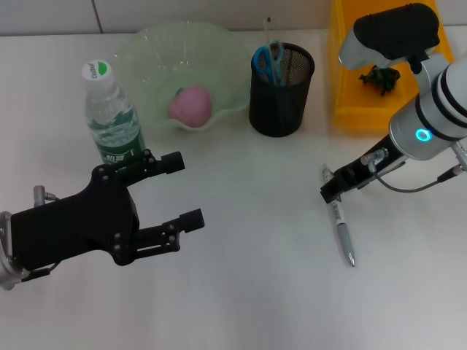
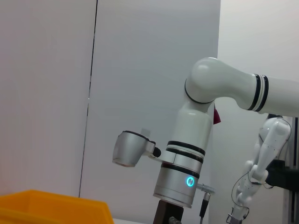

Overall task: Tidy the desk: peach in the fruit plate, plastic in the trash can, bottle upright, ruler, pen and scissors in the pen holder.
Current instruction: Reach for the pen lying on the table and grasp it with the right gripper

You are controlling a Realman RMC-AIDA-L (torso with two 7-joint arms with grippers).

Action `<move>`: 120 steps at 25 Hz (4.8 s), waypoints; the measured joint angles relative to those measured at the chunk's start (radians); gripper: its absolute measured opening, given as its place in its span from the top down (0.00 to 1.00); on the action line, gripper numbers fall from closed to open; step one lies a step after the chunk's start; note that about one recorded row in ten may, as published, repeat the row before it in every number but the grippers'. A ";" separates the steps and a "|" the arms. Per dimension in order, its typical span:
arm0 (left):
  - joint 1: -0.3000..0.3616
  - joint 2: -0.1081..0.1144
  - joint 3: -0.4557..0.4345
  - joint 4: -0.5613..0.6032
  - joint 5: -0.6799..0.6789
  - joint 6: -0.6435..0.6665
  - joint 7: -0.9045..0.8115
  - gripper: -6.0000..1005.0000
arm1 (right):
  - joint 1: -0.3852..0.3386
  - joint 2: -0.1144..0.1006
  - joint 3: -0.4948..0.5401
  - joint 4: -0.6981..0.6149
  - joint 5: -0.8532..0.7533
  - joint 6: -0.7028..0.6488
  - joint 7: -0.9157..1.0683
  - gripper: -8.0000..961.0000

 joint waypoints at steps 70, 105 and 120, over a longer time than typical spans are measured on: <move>0.005 0.000 0.002 0.004 -0.007 0.011 0.001 0.19 | -0.173 -0.005 0.114 -0.406 0.132 0.005 -0.084 0.94; 0.000 0.002 0.001 0.006 -0.008 0.009 0.001 0.19 | -0.030 0.003 -0.130 -0.069 0.029 -0.041 0.000 0.63; 0.004 0.002 0.001 0.005 -0.008 0.009 0.002 0.19 | -0.012 0.004 -0.137 -0.021 0.028 -0.028 0.000 0.72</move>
